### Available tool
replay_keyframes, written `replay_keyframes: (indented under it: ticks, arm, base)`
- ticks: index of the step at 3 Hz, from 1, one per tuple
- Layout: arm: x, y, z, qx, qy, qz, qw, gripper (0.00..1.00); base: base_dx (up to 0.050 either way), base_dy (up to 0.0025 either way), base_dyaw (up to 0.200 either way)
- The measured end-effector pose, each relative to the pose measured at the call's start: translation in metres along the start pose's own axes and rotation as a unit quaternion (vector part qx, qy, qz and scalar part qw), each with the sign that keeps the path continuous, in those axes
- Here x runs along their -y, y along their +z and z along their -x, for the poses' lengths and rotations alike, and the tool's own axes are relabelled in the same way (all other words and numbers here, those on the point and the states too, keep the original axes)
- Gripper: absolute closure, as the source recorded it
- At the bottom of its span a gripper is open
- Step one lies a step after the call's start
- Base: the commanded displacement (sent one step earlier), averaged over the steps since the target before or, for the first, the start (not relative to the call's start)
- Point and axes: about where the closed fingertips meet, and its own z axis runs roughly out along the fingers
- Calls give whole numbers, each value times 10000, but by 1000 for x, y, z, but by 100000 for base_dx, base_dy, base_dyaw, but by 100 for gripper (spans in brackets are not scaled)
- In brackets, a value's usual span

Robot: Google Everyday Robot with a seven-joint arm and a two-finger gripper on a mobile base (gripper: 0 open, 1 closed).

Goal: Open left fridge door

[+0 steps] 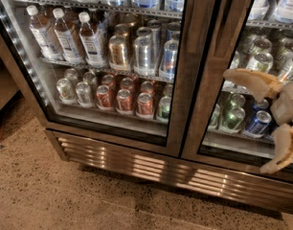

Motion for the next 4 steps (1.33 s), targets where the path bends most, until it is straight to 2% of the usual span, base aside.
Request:
replay_keyframes:
  ticks: [1,2,4]
  arm:
    - [-4,-1,28,-119,-221,-90,9996,0]
    - [5,0,29,-153,-200,-132,9996,0]
    - [77,-9,30,-410,197,-290,9985,0]
  base:
    - [0,0,0]
    - [0,0,0]
    - [0,0,0]
